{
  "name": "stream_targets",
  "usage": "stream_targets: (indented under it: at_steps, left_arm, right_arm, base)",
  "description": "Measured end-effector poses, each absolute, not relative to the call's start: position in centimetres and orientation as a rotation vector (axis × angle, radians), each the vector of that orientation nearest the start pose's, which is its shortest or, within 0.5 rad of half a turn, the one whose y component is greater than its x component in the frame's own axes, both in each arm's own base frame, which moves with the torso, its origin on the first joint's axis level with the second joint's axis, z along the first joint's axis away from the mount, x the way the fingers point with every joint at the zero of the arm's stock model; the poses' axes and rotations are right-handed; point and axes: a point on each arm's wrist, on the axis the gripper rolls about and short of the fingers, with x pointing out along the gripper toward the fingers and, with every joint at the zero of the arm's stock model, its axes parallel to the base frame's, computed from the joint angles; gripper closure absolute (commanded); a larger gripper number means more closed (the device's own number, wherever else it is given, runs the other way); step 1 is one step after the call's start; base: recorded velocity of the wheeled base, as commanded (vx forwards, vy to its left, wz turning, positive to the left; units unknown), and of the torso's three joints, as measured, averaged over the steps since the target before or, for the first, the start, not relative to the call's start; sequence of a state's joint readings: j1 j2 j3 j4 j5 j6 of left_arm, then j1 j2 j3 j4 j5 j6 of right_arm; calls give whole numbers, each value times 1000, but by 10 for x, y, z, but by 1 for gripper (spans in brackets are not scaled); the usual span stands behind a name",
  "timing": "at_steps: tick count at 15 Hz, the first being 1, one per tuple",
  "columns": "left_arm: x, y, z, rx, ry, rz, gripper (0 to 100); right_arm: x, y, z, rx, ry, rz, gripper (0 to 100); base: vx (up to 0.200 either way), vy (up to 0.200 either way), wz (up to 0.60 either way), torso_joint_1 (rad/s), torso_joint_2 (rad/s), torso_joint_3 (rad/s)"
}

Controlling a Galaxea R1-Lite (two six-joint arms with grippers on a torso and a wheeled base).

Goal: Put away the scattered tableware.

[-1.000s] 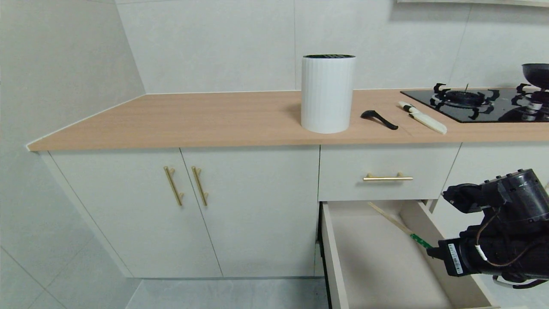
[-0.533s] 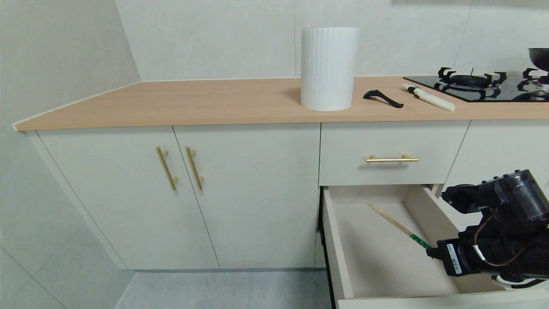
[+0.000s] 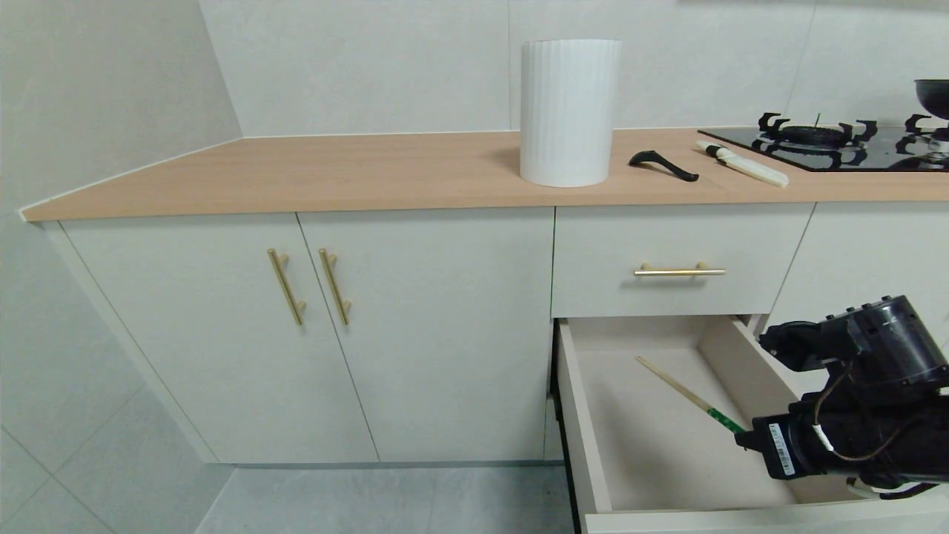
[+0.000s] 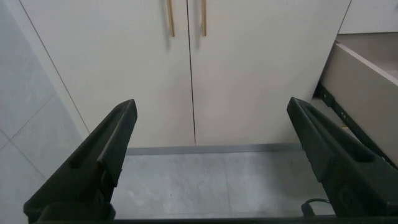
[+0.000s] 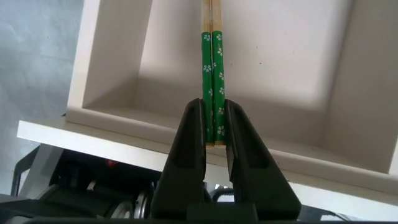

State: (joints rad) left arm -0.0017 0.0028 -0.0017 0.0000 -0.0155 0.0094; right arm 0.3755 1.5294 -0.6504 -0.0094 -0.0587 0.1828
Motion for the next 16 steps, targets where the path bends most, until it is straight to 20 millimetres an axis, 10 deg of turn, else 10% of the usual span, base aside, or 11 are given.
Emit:
stream_targets:
  at_steps: [7, 12, 16]
  left_arm:
    - [-23, 0, 76, 9, 1, -17, 0]
    - [-23, 0, 76, 9, 1, -16, 0]
    - [-23, 0, 76, 9, 1, -17, 0]
  right_arm:
    - [279, 109, 113, 47, 824, 206, 100]
    - [355, 138, 65, 38, 881, 184, 100]
    - [371, 143, 23, 25, 972, 155, 100]
  base:
    - [0, 0, 0, 0, 0, 0]
    - [0, 0, 0, 0, 0, 0]
    - [0, 0, 0, 0, 0, 0]
